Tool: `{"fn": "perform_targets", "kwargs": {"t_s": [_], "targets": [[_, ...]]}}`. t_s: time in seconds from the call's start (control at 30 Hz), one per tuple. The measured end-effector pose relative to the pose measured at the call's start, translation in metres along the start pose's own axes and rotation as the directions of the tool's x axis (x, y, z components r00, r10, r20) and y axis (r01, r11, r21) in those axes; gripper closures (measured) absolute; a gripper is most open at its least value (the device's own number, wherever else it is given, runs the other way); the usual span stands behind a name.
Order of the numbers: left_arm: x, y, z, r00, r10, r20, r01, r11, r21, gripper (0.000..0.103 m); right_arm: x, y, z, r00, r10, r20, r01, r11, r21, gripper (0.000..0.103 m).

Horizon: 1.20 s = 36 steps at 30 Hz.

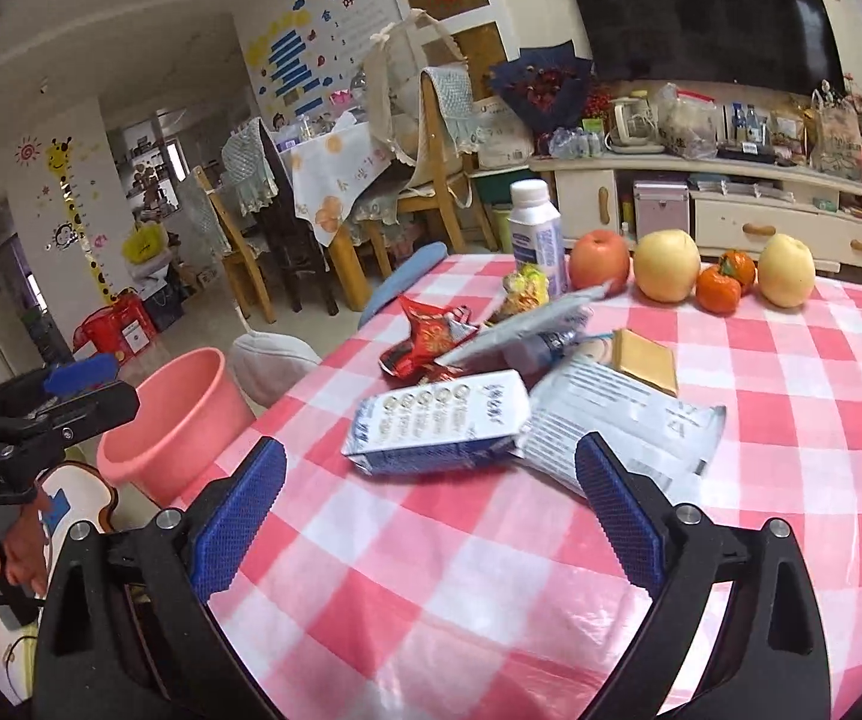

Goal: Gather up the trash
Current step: 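Grasp the red snack bag with left tool while right tool grasps white printed mailer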

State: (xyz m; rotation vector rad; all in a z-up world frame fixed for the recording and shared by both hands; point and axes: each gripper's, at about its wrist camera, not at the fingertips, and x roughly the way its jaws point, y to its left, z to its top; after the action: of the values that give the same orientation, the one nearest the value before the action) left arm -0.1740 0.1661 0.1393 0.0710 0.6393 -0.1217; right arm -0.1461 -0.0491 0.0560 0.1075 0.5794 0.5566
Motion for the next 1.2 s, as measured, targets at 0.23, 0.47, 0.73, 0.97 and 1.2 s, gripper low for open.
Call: {"fn": "perform_targets", "kwargs": {"t_s": [0.23,0.47,0.73,0.97,1.2], "targets": [[0.04,-0.028,0.011,0.995,-0.077,-0.063,0.087,0.983,0.16,0.009,0.001,-0.037,0.0,0.999,0.0,-0.054,0.004,0.998,0.063,0.007],[0.082,-0.02,0.035,0.992,-0.084,-0.09,0.091,0.993,0.08,0.009,0.008,-0.07,0.0,0.995,-0.027,-0.096,0.041,0.988,0.148,0.007],[0.154,0.002,0.062,0.985,-0.107,-0.138,0.091,0.989,-0.12,0.025,0.024,-0.099,0.003,0.986,-0.06,-0.156,0.088,0.98,0.18,0.007],[0.202,0.02,0.07,0.98,-0.109,-0.166,0.068,0.969,-0.236,0.031,0.046,-0.114,0.008,0.978,-0.075,-0.196,0.11,0.978,0.18,0.007],[0.229,0.022,0.072,0.977,-0.115,-0.182,0.064,0.962,-0.265,0.037,0.068,-0.112,0.021,0.976,-0.11,-0.188,0.124,0.99,0.063,0.007]]}}
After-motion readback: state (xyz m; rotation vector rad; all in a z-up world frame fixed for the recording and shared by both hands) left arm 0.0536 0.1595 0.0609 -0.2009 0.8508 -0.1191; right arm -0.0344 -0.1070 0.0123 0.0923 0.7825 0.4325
